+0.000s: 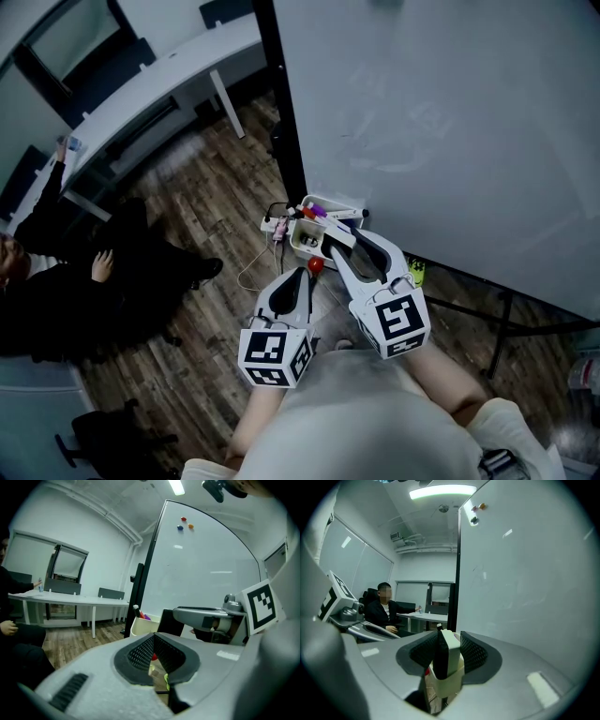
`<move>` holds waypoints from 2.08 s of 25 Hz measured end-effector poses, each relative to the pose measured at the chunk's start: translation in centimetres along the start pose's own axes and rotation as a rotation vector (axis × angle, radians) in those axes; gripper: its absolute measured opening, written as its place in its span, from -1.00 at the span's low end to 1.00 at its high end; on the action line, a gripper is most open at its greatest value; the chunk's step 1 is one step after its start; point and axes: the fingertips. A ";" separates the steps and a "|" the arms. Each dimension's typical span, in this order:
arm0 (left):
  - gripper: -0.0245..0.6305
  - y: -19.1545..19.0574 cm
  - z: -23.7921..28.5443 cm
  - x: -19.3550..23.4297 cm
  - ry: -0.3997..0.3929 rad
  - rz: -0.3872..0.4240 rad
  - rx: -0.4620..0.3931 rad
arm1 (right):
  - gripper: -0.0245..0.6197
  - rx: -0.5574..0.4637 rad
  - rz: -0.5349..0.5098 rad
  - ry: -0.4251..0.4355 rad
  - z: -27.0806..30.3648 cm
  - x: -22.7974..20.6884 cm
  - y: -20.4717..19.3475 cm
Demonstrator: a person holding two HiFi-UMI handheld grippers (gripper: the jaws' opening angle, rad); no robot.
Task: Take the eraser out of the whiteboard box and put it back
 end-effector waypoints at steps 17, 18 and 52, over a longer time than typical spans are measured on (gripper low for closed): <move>-0.92 0.0 -1.6 -0.5 -0.022 0.018 -0.001 | -0.44 -0.068 -0.015 -0.045 -2.2 0.3 3.1; -0.92 -0.1 -1.8 -0.5 -0.024 0.019 0.000 | -0.44 -0.071 -0.016 -0.047 -2.3 0.4 3.3; -0.92 -1.9 -5.7 -2.8 -0.096 0.044 0.000 | -0.45 -0.116 -0.027 -0.144 -8.5 3.0 4.6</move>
Point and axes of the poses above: the fingertips, and each gripper's own axes: z forward along the fingers, x to its left, y out of its top, and after that the axes turned 10 degrees about x, right-handed
